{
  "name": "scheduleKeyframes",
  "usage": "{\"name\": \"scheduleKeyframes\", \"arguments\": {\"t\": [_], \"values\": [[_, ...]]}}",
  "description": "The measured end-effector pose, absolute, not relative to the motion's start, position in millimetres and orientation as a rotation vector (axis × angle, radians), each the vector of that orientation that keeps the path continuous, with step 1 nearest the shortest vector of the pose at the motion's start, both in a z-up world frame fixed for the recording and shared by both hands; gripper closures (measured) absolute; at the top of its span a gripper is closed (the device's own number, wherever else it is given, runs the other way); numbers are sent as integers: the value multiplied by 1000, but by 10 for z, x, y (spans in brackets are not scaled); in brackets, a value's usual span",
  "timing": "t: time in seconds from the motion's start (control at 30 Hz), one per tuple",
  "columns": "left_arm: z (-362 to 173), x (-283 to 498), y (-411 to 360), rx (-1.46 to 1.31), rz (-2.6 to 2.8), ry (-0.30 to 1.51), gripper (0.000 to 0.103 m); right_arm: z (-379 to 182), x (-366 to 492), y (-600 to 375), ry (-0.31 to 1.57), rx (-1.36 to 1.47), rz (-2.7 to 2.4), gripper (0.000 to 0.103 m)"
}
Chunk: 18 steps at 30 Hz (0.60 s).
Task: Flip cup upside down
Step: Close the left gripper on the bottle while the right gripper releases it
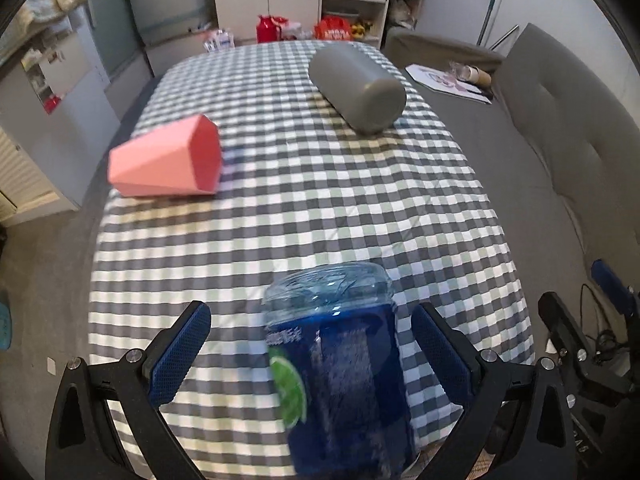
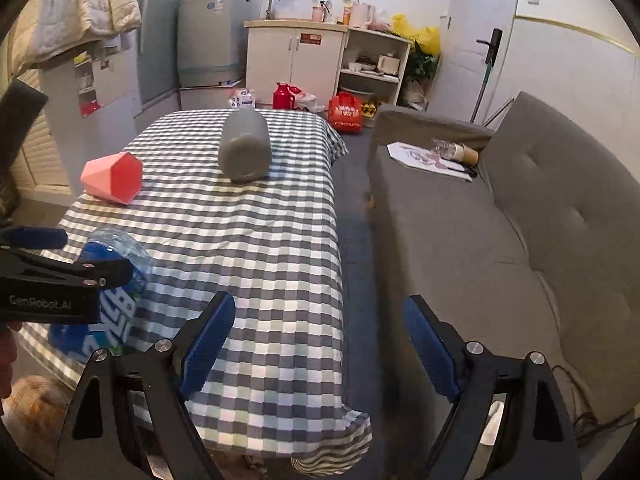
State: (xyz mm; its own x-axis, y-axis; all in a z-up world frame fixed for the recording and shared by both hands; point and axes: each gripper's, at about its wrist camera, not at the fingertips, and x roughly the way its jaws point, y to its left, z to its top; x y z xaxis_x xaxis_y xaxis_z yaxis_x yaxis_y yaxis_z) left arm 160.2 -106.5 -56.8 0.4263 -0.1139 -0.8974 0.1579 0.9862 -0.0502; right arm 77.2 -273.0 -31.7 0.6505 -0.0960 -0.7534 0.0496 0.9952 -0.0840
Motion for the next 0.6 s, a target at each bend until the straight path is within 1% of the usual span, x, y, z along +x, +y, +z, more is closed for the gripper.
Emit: {"name": "scheduleKeyframes", "arguments": {"t": [0.17, 0.2, 0.23, 0.27, 0.3, 0.47, 0.6], "values": [[-668, 1634, -1114, 38, -202, 1138, 1, -371, 755, -2731, 838, -94, -102, 17], [-684, 1635, -1118, 34, -207, 1144, 4, -372, 755, -2735, 836, -91, -101, 17], [-697, 1632, -1118, 28, -214, 1151, 14, -368, 753, -2739, 834, -89, -101, 17], [-709, 1642, -1122, 25, -220, 1160, 19, -363, 748, -2745, 829, -87, -100, 17], [-720, 1657, -1122, 18, -221, 1167, 27, -351, 742, -2742, 820, -87, -99, 17], [-612, 1661, -1036, -33, -224, 1141, 27, -225, 660, -2739, 749, -67, -92, 17], [-385, 1652, -1037, -23, -227, 1050, 27, -167, 626, -2734, 729, -62, -106, 17]]}}
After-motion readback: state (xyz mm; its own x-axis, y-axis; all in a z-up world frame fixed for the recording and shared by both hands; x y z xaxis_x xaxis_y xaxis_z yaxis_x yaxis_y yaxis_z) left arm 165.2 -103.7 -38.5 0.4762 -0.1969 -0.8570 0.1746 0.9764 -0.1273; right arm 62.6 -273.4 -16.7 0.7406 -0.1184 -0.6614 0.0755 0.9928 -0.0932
